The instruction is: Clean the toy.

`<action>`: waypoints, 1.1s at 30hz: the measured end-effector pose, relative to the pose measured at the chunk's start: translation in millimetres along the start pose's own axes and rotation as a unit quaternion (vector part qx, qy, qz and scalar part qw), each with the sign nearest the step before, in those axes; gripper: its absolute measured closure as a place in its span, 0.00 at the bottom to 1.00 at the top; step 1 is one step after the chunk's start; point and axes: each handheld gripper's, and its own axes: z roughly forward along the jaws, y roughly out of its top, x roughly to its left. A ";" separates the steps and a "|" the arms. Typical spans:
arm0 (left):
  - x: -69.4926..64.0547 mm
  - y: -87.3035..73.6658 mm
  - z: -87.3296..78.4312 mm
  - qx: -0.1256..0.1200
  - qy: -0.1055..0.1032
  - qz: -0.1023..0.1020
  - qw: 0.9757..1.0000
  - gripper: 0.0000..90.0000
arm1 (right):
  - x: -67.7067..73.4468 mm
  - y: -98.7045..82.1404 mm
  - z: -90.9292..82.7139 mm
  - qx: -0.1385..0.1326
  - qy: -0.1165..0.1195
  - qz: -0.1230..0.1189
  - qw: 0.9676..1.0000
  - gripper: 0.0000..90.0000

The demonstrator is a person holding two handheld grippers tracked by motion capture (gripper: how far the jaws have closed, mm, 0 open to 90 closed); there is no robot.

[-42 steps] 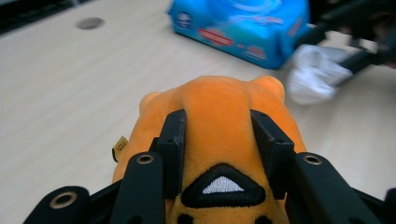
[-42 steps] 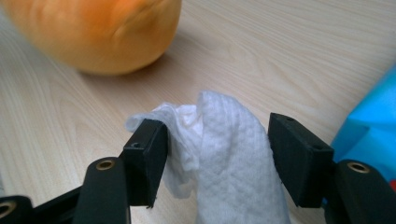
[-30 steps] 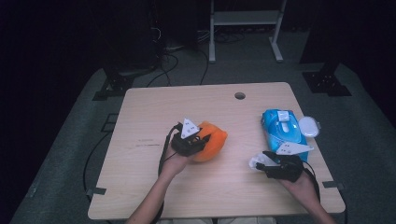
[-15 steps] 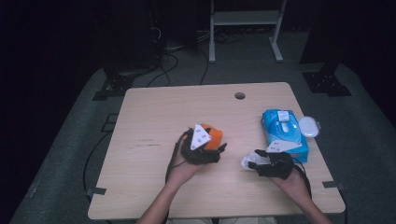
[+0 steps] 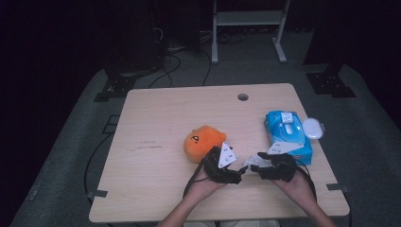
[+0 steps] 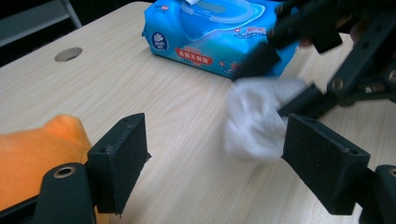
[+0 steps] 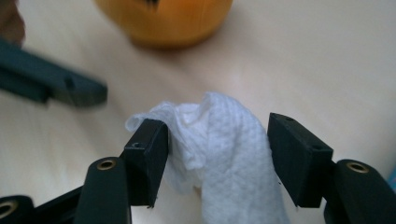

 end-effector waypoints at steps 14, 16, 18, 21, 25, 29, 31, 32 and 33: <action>4.6 -1.9 -18.0 0.001 -0.002 -0.001 1.000 0.24 | -2.9 -38.2 -17.4 0.042 -0.067 -0.061 0.995 0.43; 4.4 -2.1 -20.4 -0.001 -0.006 -0.004 1.000 0.24 | -4.7 -36.8 -21.4 0.047 -0.065 -0.062 0.995 0.42; 6.4 -2.2 -24.4 -0.003 -0.009 -0.007 1.000 0.24 | -4.7 -34.7 -26.9 0.059 -0.069 -0.081 0.993 0.42; 12.3 -2.2 -31.7 -0.012 -0.011 -0.018 1.000 0.23 | -9.4 -33.4 -38.7 0.034 -0.040 -0.052 0.997 0.41; 22.2 -4.1 -46.0 -0.021 -0.003 -0.032 0.999 0.22 | -16.0 -33.7 -48.2 0.001 -0.022 -0.015 1.000 0.40; 35.4 -9.1 -62.5 -0.026 0.014 -0.050 0.998 0.21 | -19.4 -35.6 -50.2 -0.015 -0.012 0.001 1.000 0.39; 42.2 -12.3 -70.7 -0.028 0.022 -0.057 0.998 0.21 | -20.3 -36.1 -50.5 -0.022 -0.007 0.004 1.000 0.39; 45.5 -14.1 -75.2 -0.026 0.026 -0.060 0.998 0.21 | -20.2 -36.1 -51.1 -0.025 -0.005 0.008 1.000 0.39; 48.3 -16.1 -79.4 -0.026 0.030 -0.064 0.997 0.20 | -20.9 -36.2 -51.6 -0.029 -0.004 0.007 1.000 0.39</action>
